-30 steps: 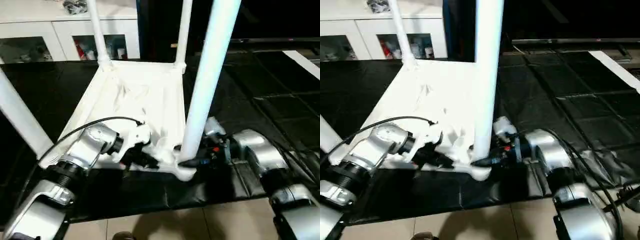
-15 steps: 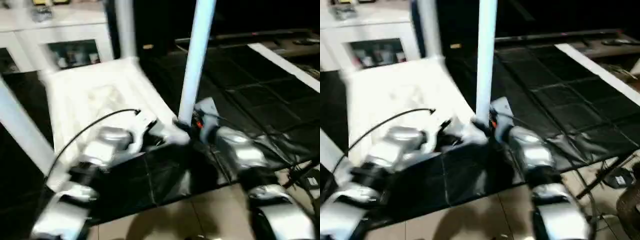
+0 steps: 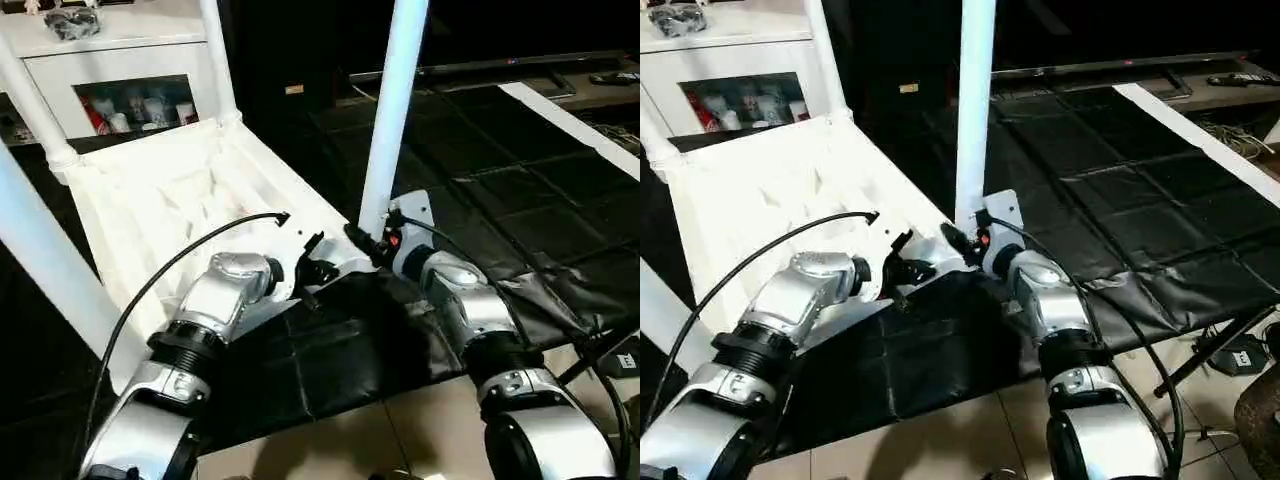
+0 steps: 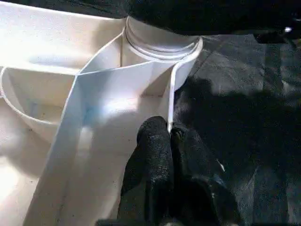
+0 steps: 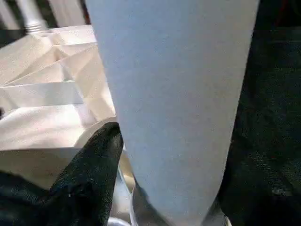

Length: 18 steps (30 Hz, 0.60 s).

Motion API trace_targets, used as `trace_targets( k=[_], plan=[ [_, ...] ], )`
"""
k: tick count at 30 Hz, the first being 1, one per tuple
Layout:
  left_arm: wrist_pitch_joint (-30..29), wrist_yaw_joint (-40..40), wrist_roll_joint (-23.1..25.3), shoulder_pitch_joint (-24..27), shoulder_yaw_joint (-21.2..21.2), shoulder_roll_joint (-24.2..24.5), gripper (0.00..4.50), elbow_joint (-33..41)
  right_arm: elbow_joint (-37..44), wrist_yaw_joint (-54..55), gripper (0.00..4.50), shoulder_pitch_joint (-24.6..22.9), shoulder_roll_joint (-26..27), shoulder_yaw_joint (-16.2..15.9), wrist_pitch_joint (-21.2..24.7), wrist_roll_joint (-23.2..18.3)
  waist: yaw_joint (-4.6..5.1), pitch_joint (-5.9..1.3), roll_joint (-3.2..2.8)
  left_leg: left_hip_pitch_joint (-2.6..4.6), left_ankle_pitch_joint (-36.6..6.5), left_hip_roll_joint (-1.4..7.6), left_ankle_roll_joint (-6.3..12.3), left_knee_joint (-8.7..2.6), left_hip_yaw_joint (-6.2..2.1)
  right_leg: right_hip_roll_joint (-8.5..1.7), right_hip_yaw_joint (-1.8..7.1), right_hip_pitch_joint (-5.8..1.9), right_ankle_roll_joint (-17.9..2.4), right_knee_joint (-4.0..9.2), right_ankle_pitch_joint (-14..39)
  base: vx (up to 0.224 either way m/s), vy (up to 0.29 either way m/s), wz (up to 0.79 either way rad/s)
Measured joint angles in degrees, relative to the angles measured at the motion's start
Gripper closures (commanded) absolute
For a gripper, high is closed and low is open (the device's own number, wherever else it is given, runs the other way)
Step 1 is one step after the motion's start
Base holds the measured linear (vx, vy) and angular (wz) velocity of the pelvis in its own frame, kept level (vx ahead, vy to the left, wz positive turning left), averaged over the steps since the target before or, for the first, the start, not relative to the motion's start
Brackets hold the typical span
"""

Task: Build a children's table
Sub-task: Rotate leg to tighten

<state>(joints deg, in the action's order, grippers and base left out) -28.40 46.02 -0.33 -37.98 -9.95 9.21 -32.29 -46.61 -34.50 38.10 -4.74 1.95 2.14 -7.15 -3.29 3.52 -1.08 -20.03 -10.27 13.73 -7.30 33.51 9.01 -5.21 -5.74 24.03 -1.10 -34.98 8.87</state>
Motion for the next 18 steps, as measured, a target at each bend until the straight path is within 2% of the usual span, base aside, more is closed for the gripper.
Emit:
trace_targets(
  k=[6,10,18],
  plan=[
    [2.0,8.7,0.0,0.4,-3.3,5.2,4.5,1.4,1.7,-17.7,0.78,-2.8,-6.1,-2.1,-0.7,-2.1,-0.8,0.01,0.0,-0.05,0.0,0.0,0.01,-0.01,0.0,-0.01,0.0,0.01,-0.3,0.01,-0.2,0.0,0.0,0.0],
    [6.2,15.2,0.1,1.1,-5.3,8.7,4.5,1.6,3.4,-28.0,0.41,-4.0,-10.3,-4.3,-1.0,-2.5,-1.93,0.01,0.0,-0.04,0.0,0.01,0.01,0.02,0.0,-0.01,0.0,-0.01,-0.3,0.0,-0.2,0.0,0.0,0.0],
    [13.5,26.2,0.0,1.2,-8.7,13.0,4.5,1.1,3.8,-44.3,0.41,-3.8,-15.1,-7.4,-0.8,-3.9,-3.91,0.0,0.0,-0.08,0.0,0.04,0.03,0.16,0.07,-0.08,0.05,-0.03,-0.3,0.01,-0.1,0.0,0.0,0.0]
  ],
)
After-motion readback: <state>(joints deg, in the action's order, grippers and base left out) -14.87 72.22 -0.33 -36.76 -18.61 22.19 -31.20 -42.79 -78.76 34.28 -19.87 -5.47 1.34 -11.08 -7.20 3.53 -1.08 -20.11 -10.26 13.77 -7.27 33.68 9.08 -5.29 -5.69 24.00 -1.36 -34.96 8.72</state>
